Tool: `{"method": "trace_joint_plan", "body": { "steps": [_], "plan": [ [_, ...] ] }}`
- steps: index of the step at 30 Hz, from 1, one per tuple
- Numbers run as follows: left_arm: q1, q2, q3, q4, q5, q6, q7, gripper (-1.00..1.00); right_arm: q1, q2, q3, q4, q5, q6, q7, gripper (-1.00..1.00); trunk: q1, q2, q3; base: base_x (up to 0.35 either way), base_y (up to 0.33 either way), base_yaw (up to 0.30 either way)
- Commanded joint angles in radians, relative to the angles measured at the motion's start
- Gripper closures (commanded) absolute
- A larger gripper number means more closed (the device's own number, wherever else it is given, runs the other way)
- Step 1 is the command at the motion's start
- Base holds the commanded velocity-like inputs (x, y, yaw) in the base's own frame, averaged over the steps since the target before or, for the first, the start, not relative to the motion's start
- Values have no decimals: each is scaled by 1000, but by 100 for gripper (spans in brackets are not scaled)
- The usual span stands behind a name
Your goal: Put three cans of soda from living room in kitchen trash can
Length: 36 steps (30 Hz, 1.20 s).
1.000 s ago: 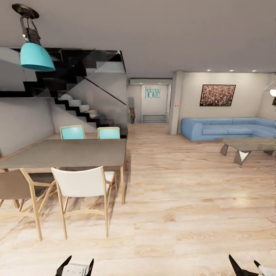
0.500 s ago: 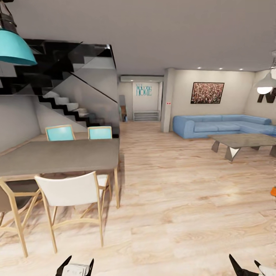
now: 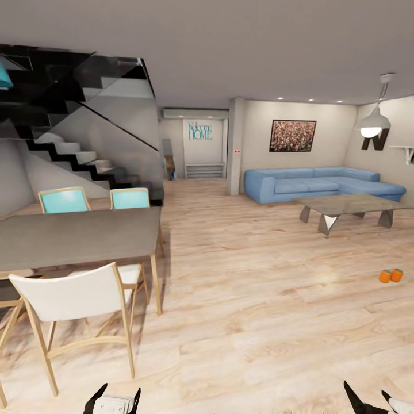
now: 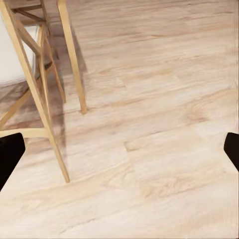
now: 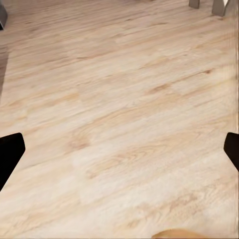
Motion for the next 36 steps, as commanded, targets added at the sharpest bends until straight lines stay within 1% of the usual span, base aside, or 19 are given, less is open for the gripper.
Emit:
{"method": "trace_joint_plan", "body": {
  "steps": [1,25,36],
  "plan": [
    [0,0,0,0,0,0,0,-100,0,0,0,0,0,0,0,-100,0,0,-1,4,-266,-157],
    [0,1,-1,0,0,0,0,-100,0,0,0,0,0,-1,0,-100,0,0,-27,1,-284,-151],
    [0,0,0,0,1,0,0,-100,0,0,0,0,0,-2,0,-100,0,0,-36,0,-275,-104]
  ]
}}
